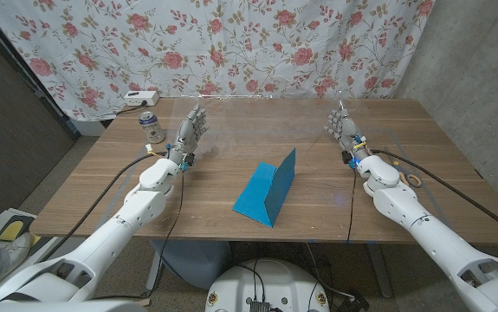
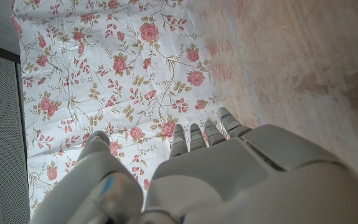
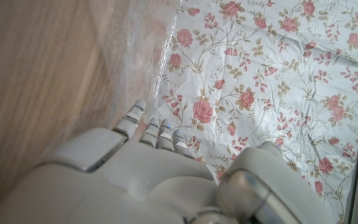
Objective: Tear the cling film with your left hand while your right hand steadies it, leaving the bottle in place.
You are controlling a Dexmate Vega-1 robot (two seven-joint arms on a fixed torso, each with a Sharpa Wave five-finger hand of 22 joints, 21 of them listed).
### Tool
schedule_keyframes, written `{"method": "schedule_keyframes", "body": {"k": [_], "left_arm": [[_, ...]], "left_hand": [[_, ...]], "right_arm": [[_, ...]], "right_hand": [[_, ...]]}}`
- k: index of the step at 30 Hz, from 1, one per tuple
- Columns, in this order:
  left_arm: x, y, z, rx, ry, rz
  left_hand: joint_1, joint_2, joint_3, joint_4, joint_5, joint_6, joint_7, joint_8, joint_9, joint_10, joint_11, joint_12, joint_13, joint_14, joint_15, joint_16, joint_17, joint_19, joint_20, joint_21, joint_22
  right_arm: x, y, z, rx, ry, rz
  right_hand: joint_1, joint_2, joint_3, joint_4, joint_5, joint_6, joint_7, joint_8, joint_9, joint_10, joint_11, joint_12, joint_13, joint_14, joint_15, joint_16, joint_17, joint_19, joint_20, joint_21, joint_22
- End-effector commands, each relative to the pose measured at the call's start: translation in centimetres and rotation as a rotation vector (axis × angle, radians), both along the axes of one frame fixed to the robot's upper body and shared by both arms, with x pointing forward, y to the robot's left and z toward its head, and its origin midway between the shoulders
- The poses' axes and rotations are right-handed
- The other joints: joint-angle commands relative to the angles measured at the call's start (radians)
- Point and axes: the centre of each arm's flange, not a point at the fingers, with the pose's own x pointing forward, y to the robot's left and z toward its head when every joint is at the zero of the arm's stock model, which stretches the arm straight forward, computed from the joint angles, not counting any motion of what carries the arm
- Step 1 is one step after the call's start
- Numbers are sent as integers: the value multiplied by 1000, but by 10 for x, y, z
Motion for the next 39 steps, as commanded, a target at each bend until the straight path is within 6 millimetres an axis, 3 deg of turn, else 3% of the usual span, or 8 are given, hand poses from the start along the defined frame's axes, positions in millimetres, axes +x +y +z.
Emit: {"method": "schedule_keyframes", "body": {"k": [1,8,11,13,21,24,26,39], "left_arm": [[3,-4,-4,4,3,-27],[3,-1,-5,1,-3,-16],[4,1,-6,-14,2,-22],[3,1,-5,-12,-2,-18],[-7,-6,1,51,-26,0],[-9,-11,-7,7,-9,-5],[-11,-14,-9,2,-10,7],[-17,-30,-15,20,-30,14]], "left_hand": [[10,3,6,-3,5,1,-6,4,1,-5,-5,4,2,-10,3,5,2,-6,4,0,2],[10,5,6,-4,5,1,-7,4,1,-7,-6,3,0,-11,2,5,2,-5,4,-5,2],[10,5,6,-5,5,1,-7,4,1,-11,-4,1,-1,-15,2,3,2,-9,4,-9,2],[10,5,5,-6,4,2,-6,5,1,-13,-2,1,-2,-17,1,3,2,-12,5,-13,2],[11,6,5,-8,4,0,-9,4,1,-16,-3,0,-5,-20,3,2,2,-10,6,-19,2],[11,7,5,-9,4,-5,-10,2,1,-20,-8,-1,-6,-22,2,2,2,-10,6,-22,2],[11,7,5,-10,4,-5,-10,2,1,-19,-5,-1,-7,-22,3,2,2,-9,6,-24,2],[10,6,4,-13,4,-2,-8,4,1,-15,-5,1,-10,-19,0,4,2,-2,6,-30,2]], "right_arm": [[-4,3,0,4,12,-14],[-13,3,6,-65,-4,-72],[-19,1,12,-139,-14,-119],[-21,0,14,-138,-7,-127],[-31,-9,19,-191,-28,-202],[-36,-9,17,-207,-47,-241],[-38,-8,18,-237,-58,-250],[-48,-20,20,-365,-63,-304]], "right_hand": [[11,0,-6,0,6,2,9,5,2,-1,12,7,2,-7,2,7,2,3,1,4,4],[24,6,0,-7,6,-6,9,4,2,-14,8,2,2,-16,3,5,1,-5,2,3,4],[70,4,12,-36,4,-15,11,7,3,-15,4,4,2,-6,-2,10,-2,22,-33,15,4],[77,2,14,-40,3,-19,17,6,3,-16,5,4,2,-7,-2,9,-3,22,-39,14,4],[97,-6,16,-55,0,-11,28,12,3,-6,12,10,2,-5,7,10,-4,14,-33,10,3],[128,-7,24,-76,-3,15,36,22,3,86,4,46,11,27,-6,21,-6,21,-27,12,3],[133,-7,25,-79,-4,21,43,23,3,101,0,52,14,30,-16,22,-6,26,-27,13,3],[148,-8,29,-91,-6,0,50,13,3,61,7,36,22,-12,-11,5,-7,2,-22,3,3]]}}
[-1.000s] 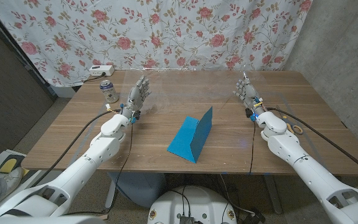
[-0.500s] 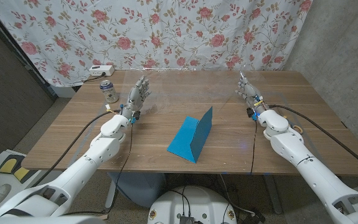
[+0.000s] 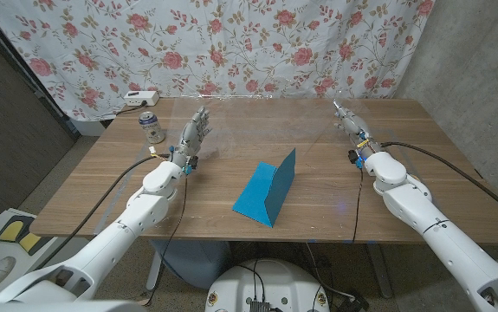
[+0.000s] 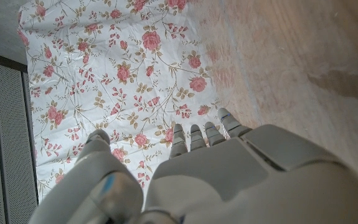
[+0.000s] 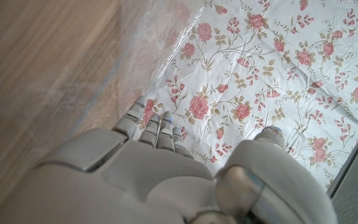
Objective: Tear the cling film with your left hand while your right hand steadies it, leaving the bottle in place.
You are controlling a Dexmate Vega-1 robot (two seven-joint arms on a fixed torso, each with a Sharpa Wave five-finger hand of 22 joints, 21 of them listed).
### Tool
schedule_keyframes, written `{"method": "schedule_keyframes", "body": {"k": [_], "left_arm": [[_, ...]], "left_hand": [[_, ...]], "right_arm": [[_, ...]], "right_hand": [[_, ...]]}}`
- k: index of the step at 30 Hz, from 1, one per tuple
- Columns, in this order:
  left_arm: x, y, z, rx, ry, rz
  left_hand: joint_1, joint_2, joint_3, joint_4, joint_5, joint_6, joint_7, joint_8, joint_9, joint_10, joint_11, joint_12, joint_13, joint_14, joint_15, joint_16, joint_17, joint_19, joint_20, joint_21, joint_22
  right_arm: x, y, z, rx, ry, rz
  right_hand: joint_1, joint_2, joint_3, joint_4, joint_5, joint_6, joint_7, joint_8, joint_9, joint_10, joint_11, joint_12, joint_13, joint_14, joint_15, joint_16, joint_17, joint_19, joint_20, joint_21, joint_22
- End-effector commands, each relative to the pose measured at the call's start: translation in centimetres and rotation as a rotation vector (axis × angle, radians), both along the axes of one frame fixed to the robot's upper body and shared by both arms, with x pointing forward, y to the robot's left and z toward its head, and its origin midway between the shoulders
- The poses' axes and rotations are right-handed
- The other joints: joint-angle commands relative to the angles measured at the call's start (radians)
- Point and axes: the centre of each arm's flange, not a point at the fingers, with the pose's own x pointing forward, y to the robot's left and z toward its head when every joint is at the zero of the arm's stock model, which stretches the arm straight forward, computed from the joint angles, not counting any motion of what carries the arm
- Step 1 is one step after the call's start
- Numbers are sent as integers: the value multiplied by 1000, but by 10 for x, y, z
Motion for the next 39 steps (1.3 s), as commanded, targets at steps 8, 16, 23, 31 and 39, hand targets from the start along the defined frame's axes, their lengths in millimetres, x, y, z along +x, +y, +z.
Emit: {"method": "schedule_keyframes", "body": {"k": [8,16,23,31,39], "left_arm": [[-7,-20,-19,-48,-18,-20],[-3,-19,-23,-60,-13,-30],[-2,-18,-23,-51,-10,-30],[2,-21,-25,-87,-13,-38],[0,-15,-27,-69,-7,-33]], "left_hand": [[5,3,2,-7,4,6,-4,5,1,-4,-3,2,1,-4,-8,4,3,5,0,-8,3],[8,7,3,-11,4,-12,1,-3,0,-6,-8,1,-2,-7,-12,3,3,8,-3,-17,3],[11,10,5,-13,4,-17,-3,-4,-2,-7,-7,1,-3,-9,-14,3,2,8,-5,-22,3],[13,12,5,-16,4,-12,-5,-1,-3,-6,-6,2,-4,-10,-13,2,2,9,-6,-28,3],[15,14,6,-19,4,-8,-4,0,-3,-7,-5,1,-6,-12,-12,2,2,9,-6,-35,4]], "right_arm": [[-23,-13,12,-187,-39,-151],[-25,-10,5,-214,-42,-212],[-32,-14,7,-238,-34,-265],[-39,-13,13,-301,-43,-341],[-45,-16,11,-331,-59,-398]], "right_hand": [[25,0,4,-18,-3,-12,-1,-4,4,-32,1,-12,12,-38,2,-8,0,-12,-22,5,3],[54,5,14,-36,-2,35,-9,9,2,11,-7,-3,7,14,-9,10,-2,57,-29,21,2],[68,7,19,-45,-1,56,-11,14,2,19,-7,-3,5,31,-1,13,-3,76,-22,22,2],[95,10,29,-62,-3,123,-1,30,2,56,10,4,3,63,20,19,-3,103,2,20,3],[108,12,35,-70,-2,120,-6,23,1,53,6,-1,1,51,12,11,-3,91,3,11,3]]}}
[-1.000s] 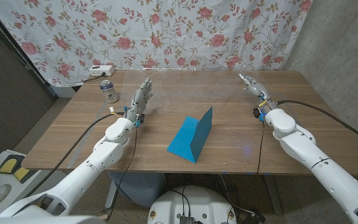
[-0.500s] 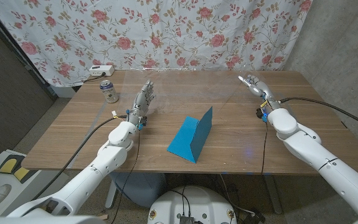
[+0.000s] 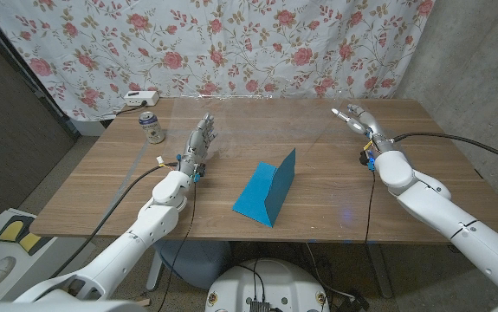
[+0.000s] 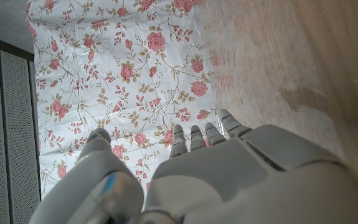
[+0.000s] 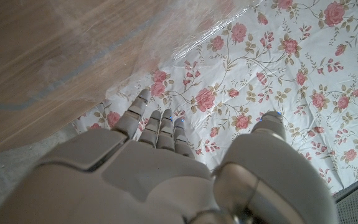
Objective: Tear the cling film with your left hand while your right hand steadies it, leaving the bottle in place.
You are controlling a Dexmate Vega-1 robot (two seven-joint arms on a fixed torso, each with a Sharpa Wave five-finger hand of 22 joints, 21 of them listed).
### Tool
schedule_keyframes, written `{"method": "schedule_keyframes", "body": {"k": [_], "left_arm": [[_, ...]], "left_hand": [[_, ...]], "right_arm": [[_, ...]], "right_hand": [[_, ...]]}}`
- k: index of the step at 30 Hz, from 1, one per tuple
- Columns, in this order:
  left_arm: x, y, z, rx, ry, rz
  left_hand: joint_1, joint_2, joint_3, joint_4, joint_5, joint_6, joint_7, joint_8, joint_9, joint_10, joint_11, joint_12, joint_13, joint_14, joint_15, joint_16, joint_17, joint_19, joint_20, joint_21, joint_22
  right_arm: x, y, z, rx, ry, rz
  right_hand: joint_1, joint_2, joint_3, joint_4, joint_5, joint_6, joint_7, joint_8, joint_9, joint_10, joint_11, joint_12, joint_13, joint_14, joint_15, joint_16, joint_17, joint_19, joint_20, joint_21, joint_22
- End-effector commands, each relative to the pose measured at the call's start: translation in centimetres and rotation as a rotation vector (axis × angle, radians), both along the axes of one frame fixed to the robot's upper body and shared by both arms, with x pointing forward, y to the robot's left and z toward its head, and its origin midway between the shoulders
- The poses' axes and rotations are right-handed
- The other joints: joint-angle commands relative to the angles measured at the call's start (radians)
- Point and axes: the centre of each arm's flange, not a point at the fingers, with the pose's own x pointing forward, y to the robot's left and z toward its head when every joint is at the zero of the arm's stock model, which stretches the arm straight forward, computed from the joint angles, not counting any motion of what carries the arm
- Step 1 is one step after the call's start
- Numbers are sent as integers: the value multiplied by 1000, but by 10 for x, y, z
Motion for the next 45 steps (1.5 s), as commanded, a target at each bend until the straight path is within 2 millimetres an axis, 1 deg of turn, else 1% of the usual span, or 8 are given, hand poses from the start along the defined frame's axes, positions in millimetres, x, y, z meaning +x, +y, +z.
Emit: {"method": "schedule_keyframes", "body": {"k": [1,2,7,9,20,25,33,45], "left_arm": [[0,6,-2,3,5,-2],[-1,6,-3,8,5,2],[-2,8,-3,10,3,4],[-3,9,-3,12,3,1],[-6,16,-4,18,-1,6],[-7,17,-3,20,-7,3],[-6,17,-9,21,-3,3],[-4,15,-13,16,2,-3]], "left_hand": [[8,7,3,-9,4,4,-2,0,-1,8,0,6,-1,-7,-7,2,2,-1,3,-7,4],[8,8,3,-11,3,9,-1,2,-1,27,-11,13,-2,-7,-8,2,2,2,4,-12,4],[9,9,3,-13,3,14,0,3,-2,20,-5,10,-2,-10,-15,2,2,4,3,-18,4],[9,10,3,-14,3,13,-1,2,-2,13,-2,7,-3,-15,-14,0,2,5,2,-21,4],[10,11,3,-16,2,12,-2,1,-2,2,-3,3,-4,-20,-11,-1,2,4,2,-29,5],[10,12,3,-17,2,12,-2,1,-2,1,-2,3,-4,-21,-10,-1,2,4,2,-31,5],[10,12,3,-18,2,13,-3,1,-3,4,-2,4,-5,-21,-10,0,2,5,2,-35,5],[9,12,2,-19,2,12,-2,0,-3,5,-1,4,-5,-21,-9,1,2,7,2,-40,5]], "right_arm": [[-12,-2,2,-73,-23,-97],[-12,-2,1,-72,-27,-102],[-14,-3,0,-85,-17,-130],[-15,-3,0,-89,-8,-139],[-23,-7,1,-144,7,-227],[-26,-8,2,-171,8,-265],[-27,-14,4,-209,40,-300],[-27,-22,6,-271,52,-344]], "right_hand": [[20,1,7,-10,-3,-2,1,-1,1,9,-6,-1,0,-11,-2,-1,2,-5,1,-8,3],[21,1,7,-11,-3,-2,0,-1,1,9,-6,-2,0,-11,-2,-1,2,-5,1,-8,3],[26,1,9,-14,-2,-1,-1,-2,1,10,-9,-2,0,-10,-5,-1,2,-4,0,-9,3],[37,0,12,-20,-1,11,-7,-1,1,44,-27,7,-1,6,-13,3,2,1,3,-9,4],[47,-2,15,-25,-2,17,-13,-8,1,74,-20,10,-3,56,-14,18,4,42,17,0,5],[48,-1,17,-24,-3,19,-28,-14,2,131,-28,22,-3,102,-25,32,10,100,2,13,7],[59,-3,20,-29,-2,44,1,-9,2,145,-28,21,-3,131,-40,39,10,135,-3,19,8],[75,-4,25,-34,0,101,-2,6,3,187,-36,27,-4,175,-48,48,9,187,-14,27,9]]}}
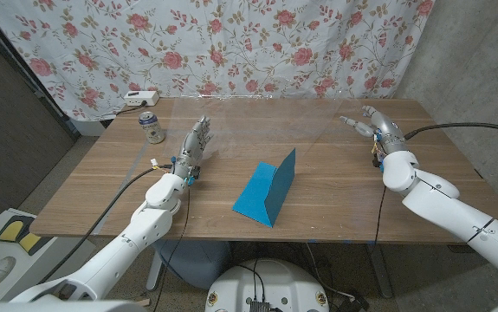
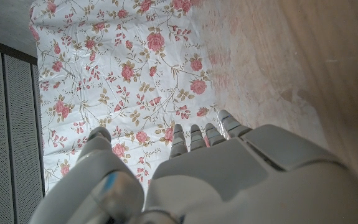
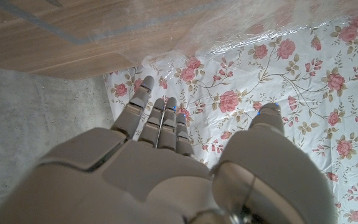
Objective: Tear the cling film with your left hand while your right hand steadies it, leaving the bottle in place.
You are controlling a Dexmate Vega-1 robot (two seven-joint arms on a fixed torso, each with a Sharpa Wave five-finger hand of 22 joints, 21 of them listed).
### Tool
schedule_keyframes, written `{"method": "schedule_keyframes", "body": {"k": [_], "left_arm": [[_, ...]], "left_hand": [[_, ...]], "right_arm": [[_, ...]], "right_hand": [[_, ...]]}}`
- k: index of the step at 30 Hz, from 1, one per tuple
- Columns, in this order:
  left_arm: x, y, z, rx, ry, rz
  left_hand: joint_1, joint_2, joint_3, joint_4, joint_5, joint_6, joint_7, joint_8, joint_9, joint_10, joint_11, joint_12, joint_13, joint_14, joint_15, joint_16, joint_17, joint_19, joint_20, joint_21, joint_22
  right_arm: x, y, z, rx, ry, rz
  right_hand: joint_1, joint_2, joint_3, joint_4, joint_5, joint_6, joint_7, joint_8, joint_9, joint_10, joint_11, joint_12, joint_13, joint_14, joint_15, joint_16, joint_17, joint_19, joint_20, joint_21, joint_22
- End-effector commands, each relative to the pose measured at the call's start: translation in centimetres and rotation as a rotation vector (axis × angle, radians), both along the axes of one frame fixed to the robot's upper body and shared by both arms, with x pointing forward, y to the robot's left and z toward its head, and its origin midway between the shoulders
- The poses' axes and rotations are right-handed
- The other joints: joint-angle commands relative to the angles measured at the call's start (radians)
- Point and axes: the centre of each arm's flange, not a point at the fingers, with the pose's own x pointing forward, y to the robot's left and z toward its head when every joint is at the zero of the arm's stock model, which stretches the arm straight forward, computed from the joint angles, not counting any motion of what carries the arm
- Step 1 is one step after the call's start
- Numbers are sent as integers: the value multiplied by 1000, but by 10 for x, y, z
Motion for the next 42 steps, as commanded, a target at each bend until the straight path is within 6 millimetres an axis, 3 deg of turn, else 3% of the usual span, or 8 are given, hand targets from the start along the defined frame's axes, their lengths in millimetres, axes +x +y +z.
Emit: {"method": "schedule_keyframes", "body": {"k": [1,18,21,24,26,36,39,42], "left_arm": [[2,-1,-4,-1,7,-8],[3,1,-3,0,16,-22],[3,0,-1,15,10,-20],[4,0,0,12,15,-20],[5,-1,0,-1,17,-28],[7,-3,2,9,16,-34],[8,-3,3,11,14,-37],[8,-4,3,12,14,-40]], "left_hand": [[3,7,0,-3,2,5,-2,0,2,-2,-5,1,-1,-10,2,1,3,7,2,-4,5],[0,8,-1,-4,2,6,-3,0,2,-3,-5,1,-1,-10,3,2,3,9,4,-11,5],[1,9,-1,-4,2,5,-1,0,2,-3,-5,0,-2,-10,3,2,3,10,4,-12,5],[2,10,0,-5,2,5,-1,0,2,-3,-3,1,-2,-10,3,2,3,10,4,-14,5],[2,11,0,-5,2,6,-1,0,2,-2,-4,1,-2,-9,5,2,3,11,4,-14,5],[3,13,0,-6,2,5,1,0,2,-1,-4,1,-2,-8,5,3,2,12,4,-18,5],[3,13,0,-7,2,6,0,0,2,0,-3,2,-2,-8,5,3,2,12,4,-20,5],[3,13,0,-7,2,6,0,0,2,0,-2,2,-2,-7,5,3,2,14,3,-21,5]], "right_arm": [[-2,-9,2,-60,30,-51],[-5,-35,-5,-67,53,-35],[-6,-38,-6,-73,56,-46],[-8,-42,-7,-70,54,-47],[-9,-43,-8,-78,51,-47],[-12,-50,-12,-87,31,-78],[-14,-52,-14,-87,0,-89],[-15,-56,-14,-84,3,-108]], "right_hand": [[14,-5,4,-7,0,10,3,9,3,12,-2,10,1,9,1,5,2,12,0,7,4],[1,-8,-1,3,-2,30,-18,9,4,33,-13,9,2,24,-20,4,4,3,11,-7,4],[2,-8,-1,3,-1,34,-35,8,4,41,-30,8,2,43,-23,9,3,16,23,-5,4],[7,-4,2,3,2,21,-102,-6,5,46,-104,2,5,59,-56,9,4,27,26,-11,5],[9,-6,2,2,2,18,-125,-9,6,48,-121,2,7,67,-74,9,4,37,26,-9,5],[19,-11,3,-2,5,29,-120,-9,6,88,-121,11,8,119,-109,22,2,80,10,-1,6],[34,-9,7,-5,8,91,-97,8,6,155,-106,28,6,175,-120,36,1,108,-4,0,6],[40,-10,8,-5,8,130,-90,18,5,180,-107,30,3,200,-120,42,0,141,-12,7,6]]}}
